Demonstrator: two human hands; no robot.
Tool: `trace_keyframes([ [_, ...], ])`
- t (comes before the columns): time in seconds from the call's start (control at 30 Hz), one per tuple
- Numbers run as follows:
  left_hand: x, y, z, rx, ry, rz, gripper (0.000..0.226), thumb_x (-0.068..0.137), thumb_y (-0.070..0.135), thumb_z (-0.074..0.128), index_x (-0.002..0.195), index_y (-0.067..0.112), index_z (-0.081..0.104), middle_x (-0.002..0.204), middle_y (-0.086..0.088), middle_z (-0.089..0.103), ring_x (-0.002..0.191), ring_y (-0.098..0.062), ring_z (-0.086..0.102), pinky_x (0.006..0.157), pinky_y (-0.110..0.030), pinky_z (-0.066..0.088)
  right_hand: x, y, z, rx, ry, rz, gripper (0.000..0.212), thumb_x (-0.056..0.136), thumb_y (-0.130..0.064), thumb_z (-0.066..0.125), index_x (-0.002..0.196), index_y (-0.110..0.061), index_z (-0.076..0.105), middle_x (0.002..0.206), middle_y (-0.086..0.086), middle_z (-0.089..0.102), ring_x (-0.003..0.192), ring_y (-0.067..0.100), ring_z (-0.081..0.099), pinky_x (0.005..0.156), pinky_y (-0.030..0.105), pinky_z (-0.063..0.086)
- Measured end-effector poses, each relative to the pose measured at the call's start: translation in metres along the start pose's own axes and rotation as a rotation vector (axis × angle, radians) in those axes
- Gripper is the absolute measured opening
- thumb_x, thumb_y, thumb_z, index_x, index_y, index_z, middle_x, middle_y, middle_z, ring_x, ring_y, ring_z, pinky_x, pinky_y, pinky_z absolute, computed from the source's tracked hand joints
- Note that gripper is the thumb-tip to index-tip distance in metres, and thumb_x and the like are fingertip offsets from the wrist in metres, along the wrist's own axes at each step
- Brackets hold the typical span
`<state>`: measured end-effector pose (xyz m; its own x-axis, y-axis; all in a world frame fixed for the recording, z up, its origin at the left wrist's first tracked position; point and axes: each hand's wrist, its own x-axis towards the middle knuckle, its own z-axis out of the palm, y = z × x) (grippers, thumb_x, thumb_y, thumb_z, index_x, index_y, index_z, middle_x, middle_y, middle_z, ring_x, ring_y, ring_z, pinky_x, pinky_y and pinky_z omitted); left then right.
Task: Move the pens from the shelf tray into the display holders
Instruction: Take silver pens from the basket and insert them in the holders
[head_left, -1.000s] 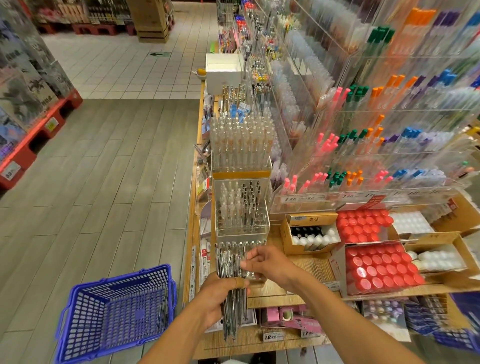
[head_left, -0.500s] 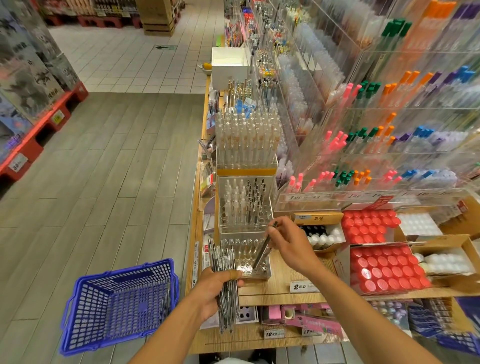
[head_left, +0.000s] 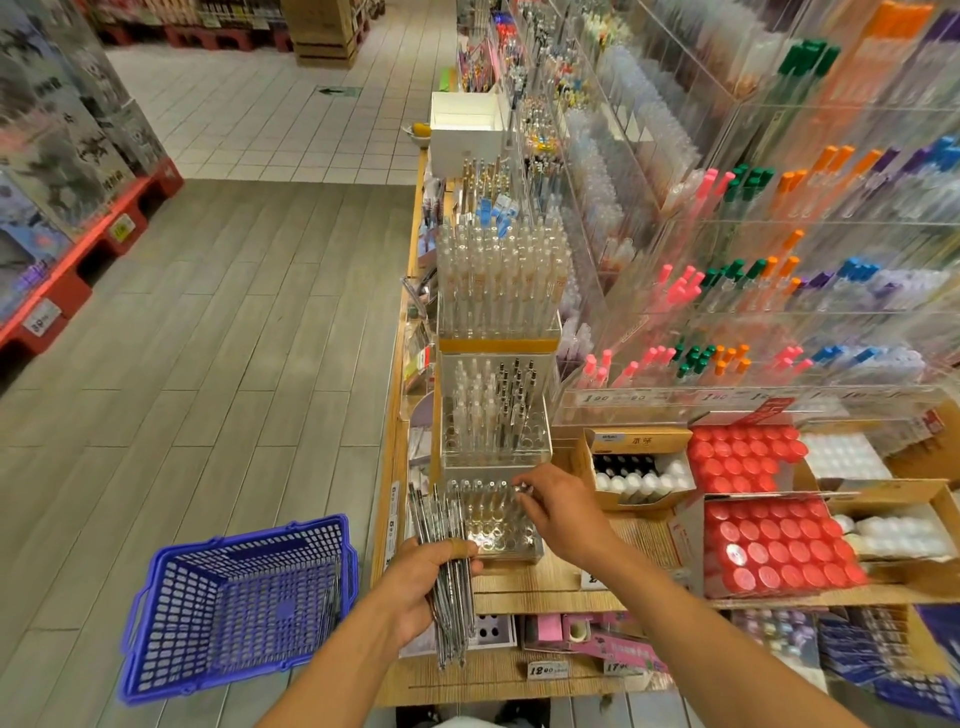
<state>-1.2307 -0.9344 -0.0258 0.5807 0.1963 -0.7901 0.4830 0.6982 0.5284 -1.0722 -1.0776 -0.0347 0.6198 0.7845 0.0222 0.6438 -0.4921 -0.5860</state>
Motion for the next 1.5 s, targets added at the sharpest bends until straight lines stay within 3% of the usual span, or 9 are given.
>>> trace_keyframes([
  [0.17,-0.002,-0.001,0.001,-0.011,0.014,-0.005,0.053,0.080,-0.006,0.072,0.128,-0.014,0.050,0.089,-0.024,0.069,0.064,-0.024,0.069,0.052,-0.031,0.058,0.002,-0.001,0.004,-0.051,-0.061,0.062,0.016,0.096,-0.019,0.058,0.112,-0.018,0.056,0.096,-0.004,0.069,0.083,0.010,0.065,0.072,0.022,0.049],
  [0.33,-0.002,-0.001,0.002,0.008,0.031,-0.021,0.044,0.082,-0.006,0.070,0.123,-0.014,0.055,0.087,-0.025,0.070,0.060,-0.023,0.071,0.048,-0.030,0.057,0.007,-0.006,0.005,-0.158,-0.057,0.036,0.013,0.098,-0.020,0.055,0.103,-0.017,0.066,0.099,-0.001,0.066,0.082,0.017,0.065,0.073,0.033,0.055],
  [0.63,-0.001,0.001,0.002,0.026,0.015,0.016,0.038,0.081,-0.005,0.071,0.116,-0.016,0.060,0.086,-0.026,0.071,0.067,-0.026,0.071,0.051,-0.031,0.057,0.008,-0.012,0.013,-0.354,-0.104,0.068,0.018,0.098,-0.019,0.052,0.110,-0.018,0.065,0.110,-0.002,0.057,0.086,0.023,0.064,0.063,0.029,0.046],
  [0.73,-0.001,0.003,0.002,0.025,-0.001,0.030,0.042,0.073,-0.004,0.077,0.111,-0.015,0.062,0.089,-0.026,0.072,0.071,-0.028,0.072,0.053,-0.031,0.058,0.005,-0.017,0.007,-0.196,-0.041,0.067,0.019,0.096,-0.026,0.058,0.112,-0.020,0.066,0.103,-0.008,0.056,0.086,0.015,0.062,0.068,0.027,0.047],
  [0.8,-0.001,0.005,0.002,0.039,-0.024,0.033,0.044,0.066,0.000,0.081,0.105,-0.014,0.067,0.091,-0.027,0.072,0.073,-0.029,0.072,0.055,-0.031,0.059,0.007,-0.025,0.003,0.153,-0.093,0.181,0.015,0.094,-0.029,0.063,0.105,-0.022,0.069,0.091,-0.015,0.060,0.079,0.006,0.061,0.073,0.025,0.051],
  [0.93,0.000,0.005,0.003,0.076,-0.075,0.036,0.043,0.061,0.004,0.084,0.099,-0.012,0.071,0.094,-0.029,0.072,0.077,-0.031,0.072,0.059,-0.034,0.059,0.006,-0.036,-0.002,0.727,-0.290,0.440,0.007,0.093,-0.024,0.065,0.097,-0.018,0.068,0.081,-0.003,0.066,0.056,0.005,0.053,0.055,0.022,0.046],
  [1.03,0.001,0.007,0.004,0.099,-0.098,0.029,0.036,0.065,0.004,0.084,0.096,-0.010,0.073,0.094,-0.031,0.071,0.075,-0.031,0.070,0.059,-0.035,0.058,0.005,-0.038,-0.002,0.822,-0.274,0.508,0.005,0.093,-0.020,0.066,0.094,-0.015,0.066,0.081,0.001,0.063,0.057,0.010,0.052,0.057,0.030,0.042],
  [1.2,0.000,0.008,0.006,0.105,-0.116,0.041,0.019,0.074,0.000,0.079,0.092,-0.005,0.073,0.089,-0.029,0.071,0.070,-0.031,0.069,0.060,-0.036,0.057,0.008,-0.042,-0.009,0.906,-0.246,0.530,0.006,0.094,-0.005,0.054,0.090,-0.009,0.055,0.071,0.003,0.058,0.052,0.013,0.056,0.048,0.025,0.042],
  [1.5,0.001,0.001,-0.003,0.012,-0.063,0.028,0.025,0.080,-0.005,0.072,0.102,-0.014,0.066,0.089,-0.029,0.072,0.066,-0.027,0.073,0.053,-0.031,0.060,0.006,-0.025,-0.031,0.625,0.167,0.317,0.014,0.092,-0.007,0.058,0.096,-0.020,0.059,0.082,0.007,0.065,0.062,0.019,0.065,0.060,0.036,0.057],
])
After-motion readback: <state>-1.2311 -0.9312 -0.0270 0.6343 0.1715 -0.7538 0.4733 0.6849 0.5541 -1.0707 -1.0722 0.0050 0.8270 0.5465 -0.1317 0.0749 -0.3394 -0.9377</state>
